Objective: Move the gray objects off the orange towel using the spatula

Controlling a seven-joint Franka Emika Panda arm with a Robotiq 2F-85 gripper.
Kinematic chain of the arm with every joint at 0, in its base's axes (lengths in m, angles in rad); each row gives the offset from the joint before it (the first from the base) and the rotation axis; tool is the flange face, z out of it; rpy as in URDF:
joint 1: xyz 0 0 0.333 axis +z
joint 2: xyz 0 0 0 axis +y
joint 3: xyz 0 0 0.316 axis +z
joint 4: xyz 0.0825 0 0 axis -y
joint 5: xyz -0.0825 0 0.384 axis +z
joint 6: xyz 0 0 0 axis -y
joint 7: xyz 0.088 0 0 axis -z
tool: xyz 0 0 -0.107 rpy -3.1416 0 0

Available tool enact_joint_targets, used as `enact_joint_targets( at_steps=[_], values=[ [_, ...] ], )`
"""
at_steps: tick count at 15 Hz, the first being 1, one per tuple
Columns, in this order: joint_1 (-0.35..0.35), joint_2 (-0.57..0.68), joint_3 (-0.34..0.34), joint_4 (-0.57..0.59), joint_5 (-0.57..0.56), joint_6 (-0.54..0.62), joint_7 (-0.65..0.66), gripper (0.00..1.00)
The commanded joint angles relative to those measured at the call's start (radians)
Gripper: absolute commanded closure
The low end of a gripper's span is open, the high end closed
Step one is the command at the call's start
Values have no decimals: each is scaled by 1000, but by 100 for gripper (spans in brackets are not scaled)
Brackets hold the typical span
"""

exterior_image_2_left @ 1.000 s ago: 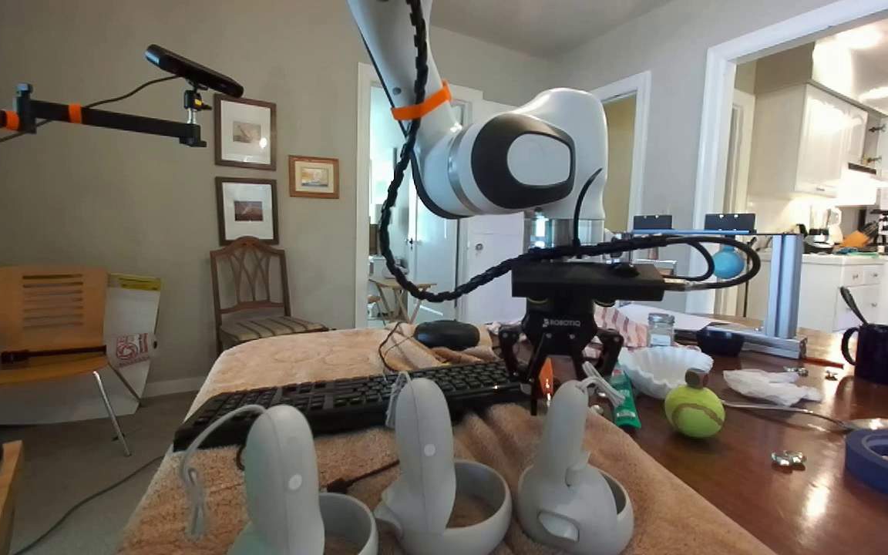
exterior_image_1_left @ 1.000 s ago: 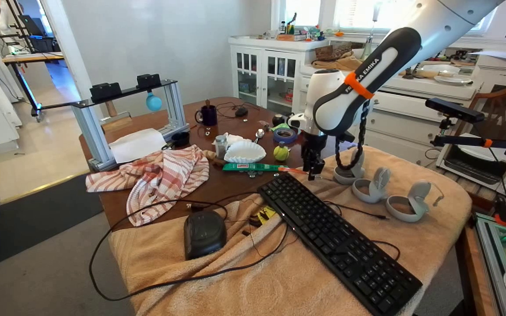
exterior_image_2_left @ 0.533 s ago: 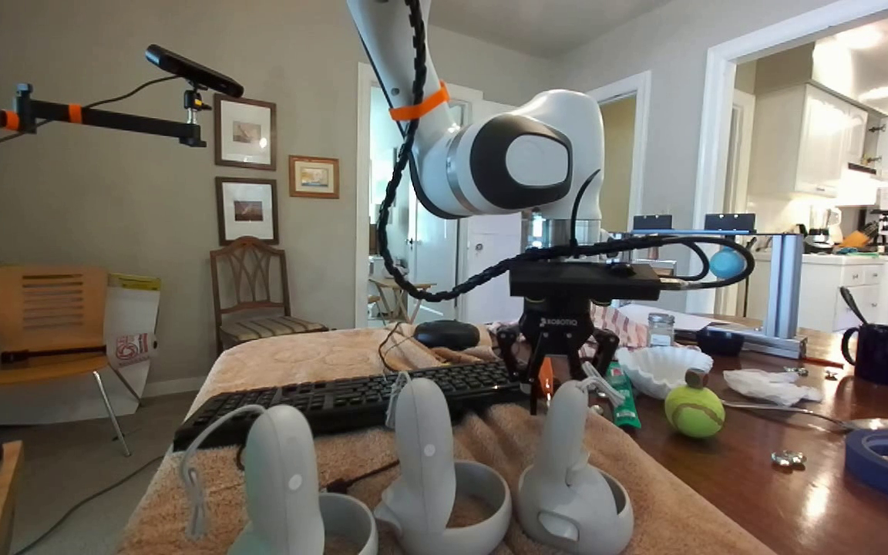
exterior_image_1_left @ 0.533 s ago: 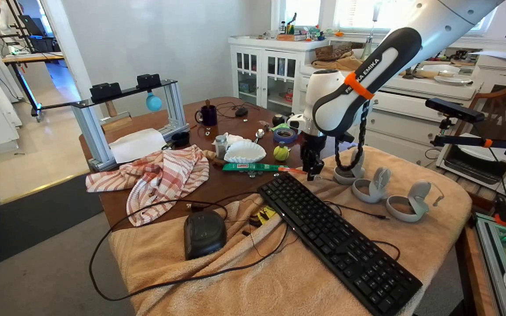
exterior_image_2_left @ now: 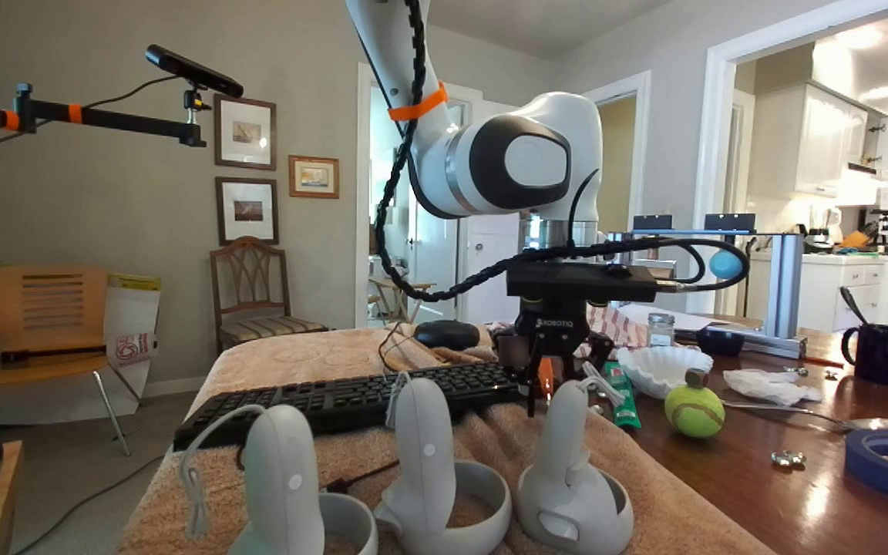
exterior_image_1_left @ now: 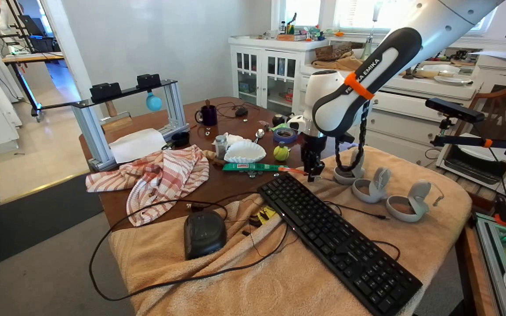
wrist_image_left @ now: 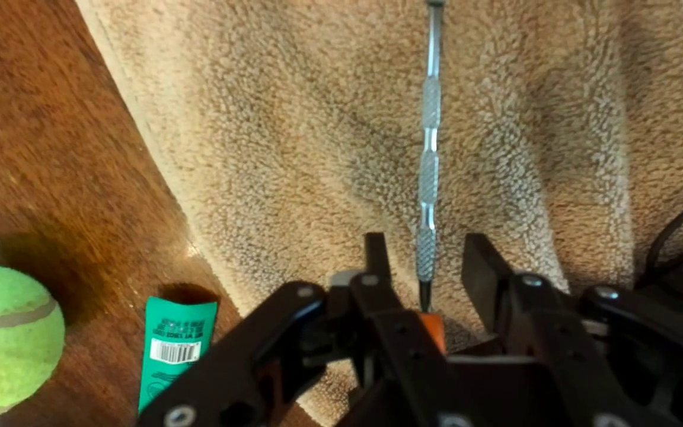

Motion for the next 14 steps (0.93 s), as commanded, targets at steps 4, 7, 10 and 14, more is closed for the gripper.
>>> enact_joint_targets(
  at_steps=[4, 7, 10, 14],
  values=[
    [-13, 1, 10, 9, -37, -33, 25, 73],
    [-13, 1, 8, 7, -42, -29, 26, 100],
    [-13, 0, 8, 6, -45, -27, 27, 98],
    [-11, -1, 7, 8, -57, -37, 22, 98]
  ],
)
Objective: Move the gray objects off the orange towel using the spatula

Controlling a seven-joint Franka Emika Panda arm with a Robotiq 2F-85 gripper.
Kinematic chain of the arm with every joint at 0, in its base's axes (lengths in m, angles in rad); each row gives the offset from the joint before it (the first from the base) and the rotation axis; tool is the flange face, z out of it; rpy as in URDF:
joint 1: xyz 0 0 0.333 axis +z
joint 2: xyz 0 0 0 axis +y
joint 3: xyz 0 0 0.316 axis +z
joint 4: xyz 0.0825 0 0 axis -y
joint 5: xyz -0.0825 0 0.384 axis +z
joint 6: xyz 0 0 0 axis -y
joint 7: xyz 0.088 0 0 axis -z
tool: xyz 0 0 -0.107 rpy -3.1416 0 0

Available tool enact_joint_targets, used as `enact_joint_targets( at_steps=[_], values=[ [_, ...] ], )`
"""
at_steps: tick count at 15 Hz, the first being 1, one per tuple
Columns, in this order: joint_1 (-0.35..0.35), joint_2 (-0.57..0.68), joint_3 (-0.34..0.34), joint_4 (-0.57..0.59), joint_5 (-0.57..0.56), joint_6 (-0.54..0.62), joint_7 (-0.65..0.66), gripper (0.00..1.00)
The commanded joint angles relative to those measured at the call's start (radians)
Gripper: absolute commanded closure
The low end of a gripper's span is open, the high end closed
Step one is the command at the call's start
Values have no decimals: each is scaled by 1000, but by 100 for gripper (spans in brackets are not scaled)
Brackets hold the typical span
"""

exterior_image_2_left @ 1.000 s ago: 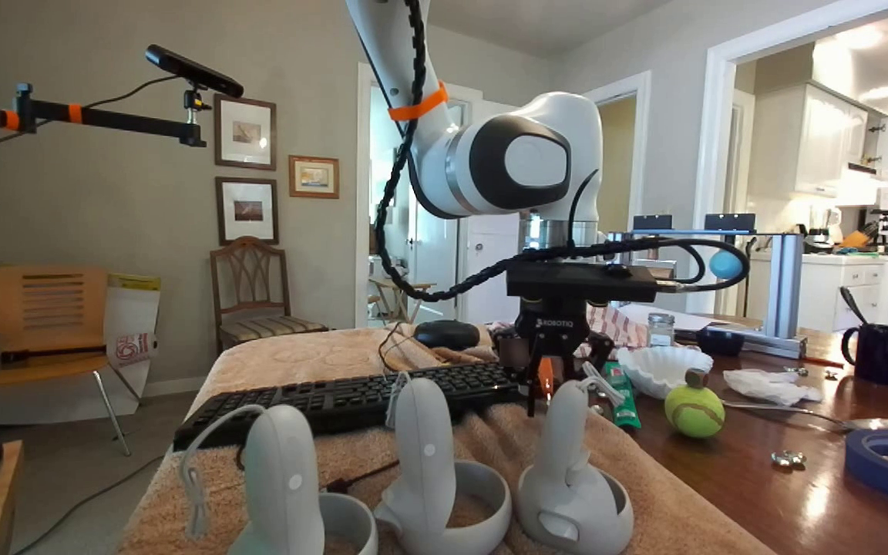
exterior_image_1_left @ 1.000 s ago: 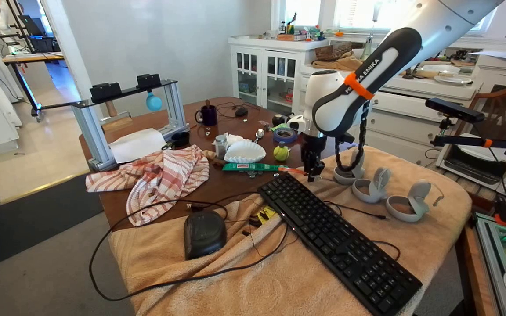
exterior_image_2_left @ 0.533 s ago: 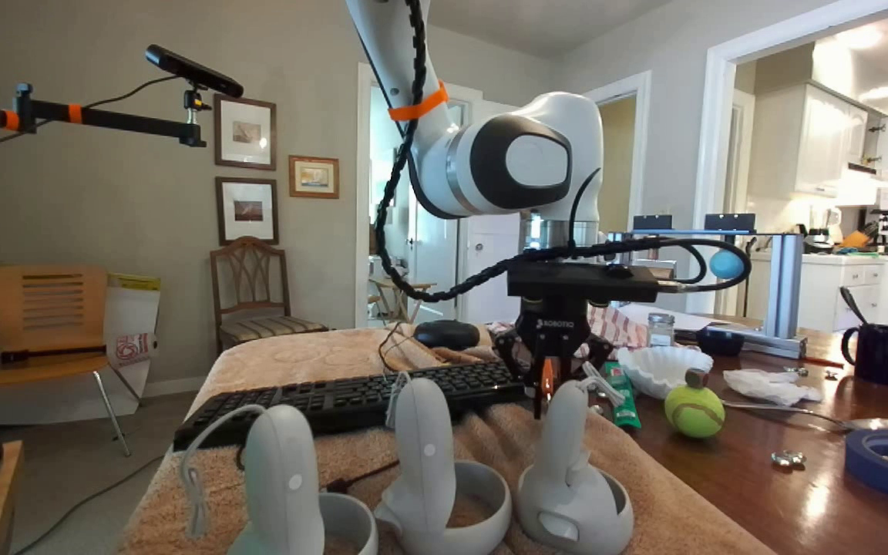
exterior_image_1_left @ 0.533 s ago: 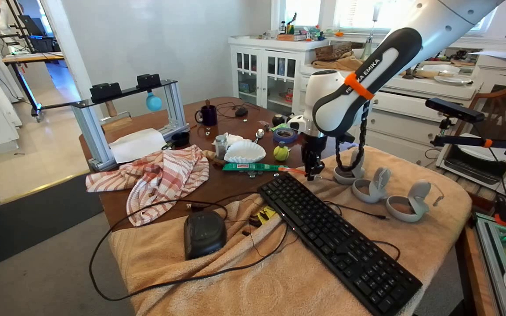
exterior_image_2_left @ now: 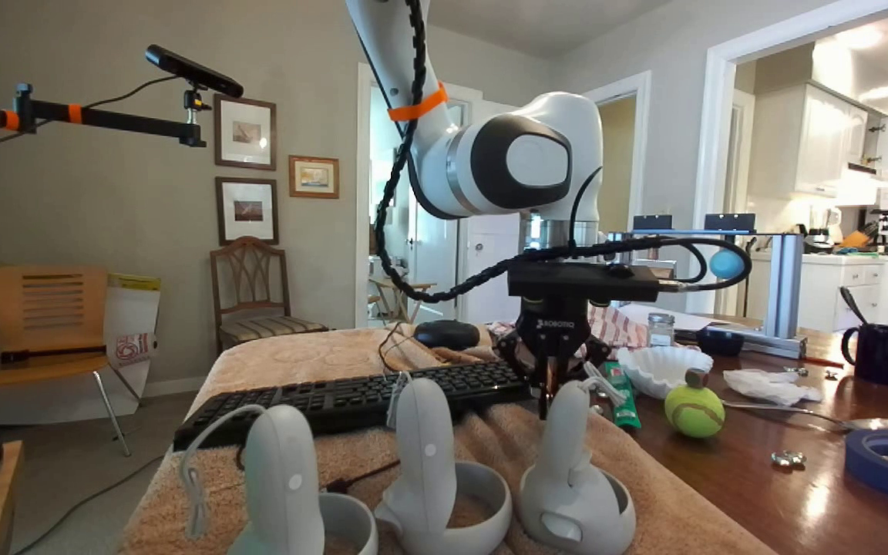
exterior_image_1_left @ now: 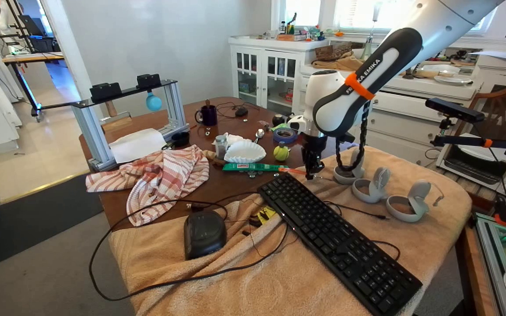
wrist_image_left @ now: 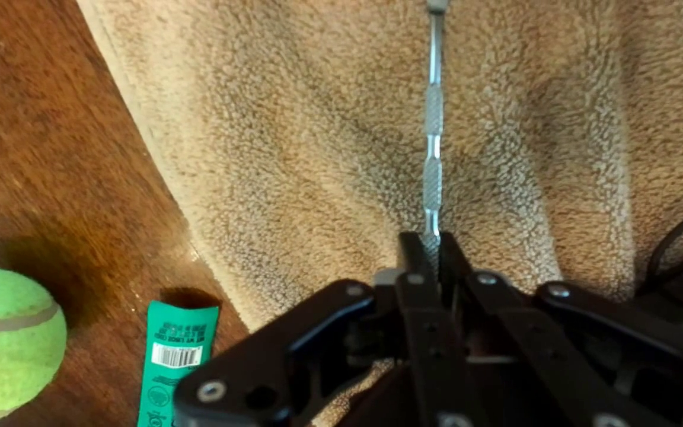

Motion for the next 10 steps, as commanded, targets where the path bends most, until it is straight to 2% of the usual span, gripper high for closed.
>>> enact_joint_targets(
  at_steps=[1, 10],
  values=[
    [-7, -1, 7, 11, -47, -48, 18, 98],
    [13, 8, -6, 36, -129, -118, 28, 98]
  ],
)
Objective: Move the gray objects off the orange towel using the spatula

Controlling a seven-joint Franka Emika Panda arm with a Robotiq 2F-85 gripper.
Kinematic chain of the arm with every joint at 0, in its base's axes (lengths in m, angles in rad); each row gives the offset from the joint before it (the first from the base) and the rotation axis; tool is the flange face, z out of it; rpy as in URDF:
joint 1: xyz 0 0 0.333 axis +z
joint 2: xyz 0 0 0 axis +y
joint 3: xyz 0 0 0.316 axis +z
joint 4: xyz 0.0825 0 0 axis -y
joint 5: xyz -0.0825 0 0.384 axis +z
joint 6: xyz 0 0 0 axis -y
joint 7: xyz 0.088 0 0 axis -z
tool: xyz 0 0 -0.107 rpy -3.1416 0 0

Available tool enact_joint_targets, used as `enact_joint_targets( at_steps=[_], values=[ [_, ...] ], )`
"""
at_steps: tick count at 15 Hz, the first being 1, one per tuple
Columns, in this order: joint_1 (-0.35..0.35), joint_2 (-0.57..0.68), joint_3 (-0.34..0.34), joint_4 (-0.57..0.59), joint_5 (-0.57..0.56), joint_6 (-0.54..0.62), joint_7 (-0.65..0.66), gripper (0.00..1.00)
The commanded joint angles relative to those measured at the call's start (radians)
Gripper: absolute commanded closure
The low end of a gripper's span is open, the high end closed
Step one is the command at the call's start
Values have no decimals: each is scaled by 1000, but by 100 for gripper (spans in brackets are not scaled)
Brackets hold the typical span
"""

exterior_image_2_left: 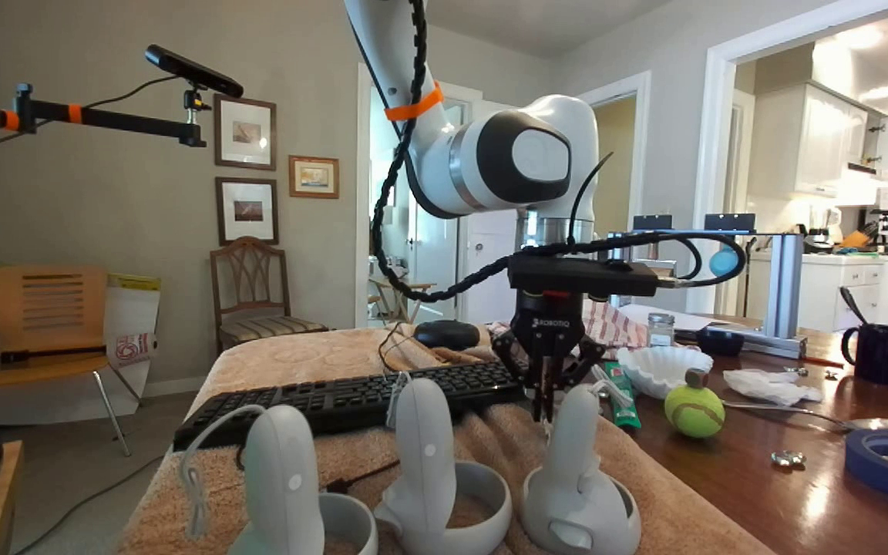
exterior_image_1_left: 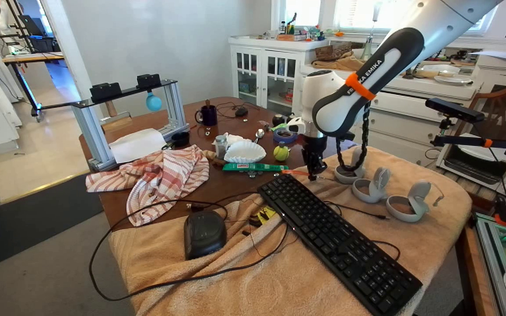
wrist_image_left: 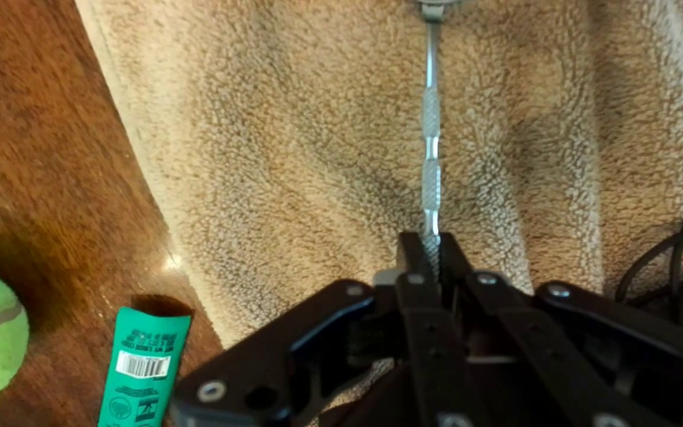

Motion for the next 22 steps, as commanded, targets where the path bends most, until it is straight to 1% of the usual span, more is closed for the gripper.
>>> enact_joint_targets(
  at_steps=[1, 8, 22],
  values=[
    [14, 9, -15, 20, -75, -46, 32, 98],
    [35, 10, -40, 17, -195, -46, 81, 98],
    [55, 13, -56, 11, -338, -47, 111, 98]
  ],
)
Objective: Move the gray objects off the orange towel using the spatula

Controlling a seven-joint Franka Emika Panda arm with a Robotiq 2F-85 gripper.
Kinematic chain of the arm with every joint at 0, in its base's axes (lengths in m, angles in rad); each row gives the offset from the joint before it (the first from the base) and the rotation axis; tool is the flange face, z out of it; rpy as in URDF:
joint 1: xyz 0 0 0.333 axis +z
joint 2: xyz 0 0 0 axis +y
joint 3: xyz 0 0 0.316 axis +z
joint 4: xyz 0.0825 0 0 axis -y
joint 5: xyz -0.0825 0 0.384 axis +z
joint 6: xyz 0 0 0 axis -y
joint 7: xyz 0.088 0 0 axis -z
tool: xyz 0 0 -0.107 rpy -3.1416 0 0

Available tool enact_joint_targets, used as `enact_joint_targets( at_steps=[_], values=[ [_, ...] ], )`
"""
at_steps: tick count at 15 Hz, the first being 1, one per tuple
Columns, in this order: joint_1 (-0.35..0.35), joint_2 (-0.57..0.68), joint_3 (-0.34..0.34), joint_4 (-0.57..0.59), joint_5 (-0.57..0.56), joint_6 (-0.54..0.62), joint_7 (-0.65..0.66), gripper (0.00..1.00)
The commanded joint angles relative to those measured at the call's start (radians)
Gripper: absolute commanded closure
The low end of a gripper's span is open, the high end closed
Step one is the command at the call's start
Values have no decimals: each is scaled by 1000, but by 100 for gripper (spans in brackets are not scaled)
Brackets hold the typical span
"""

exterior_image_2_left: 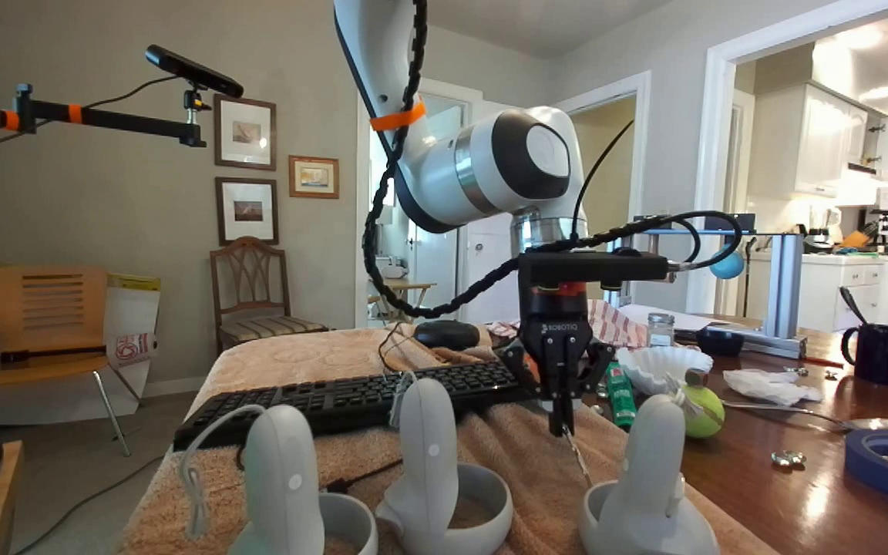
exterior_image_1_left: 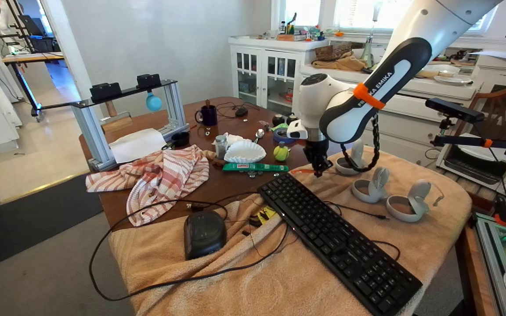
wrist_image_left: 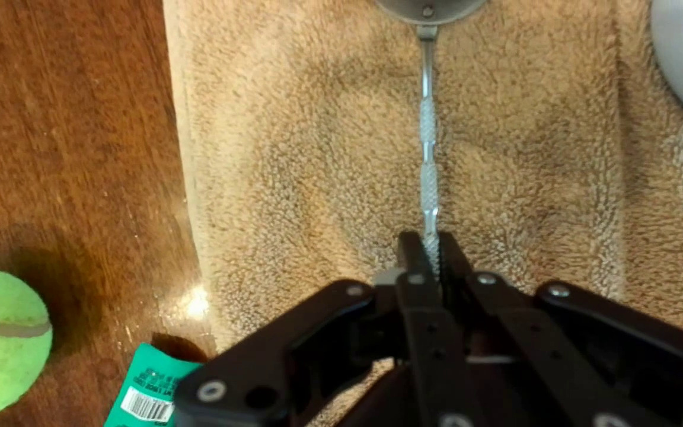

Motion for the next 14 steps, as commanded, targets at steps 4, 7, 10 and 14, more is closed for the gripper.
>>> enact_joint_targets(
  at_steps=[4, 7, 10, 14],
  values=[
    [26, 0, -17, 9, -69, -22, 39, 98],
    [25, -6, -15, 7, -72, -21, 37, 98],
    [25, -16, -14, 7, -70, -18, 34, 98],
    [20, -36, -9, 6, -61, -27, 21, 98]
  ],
)
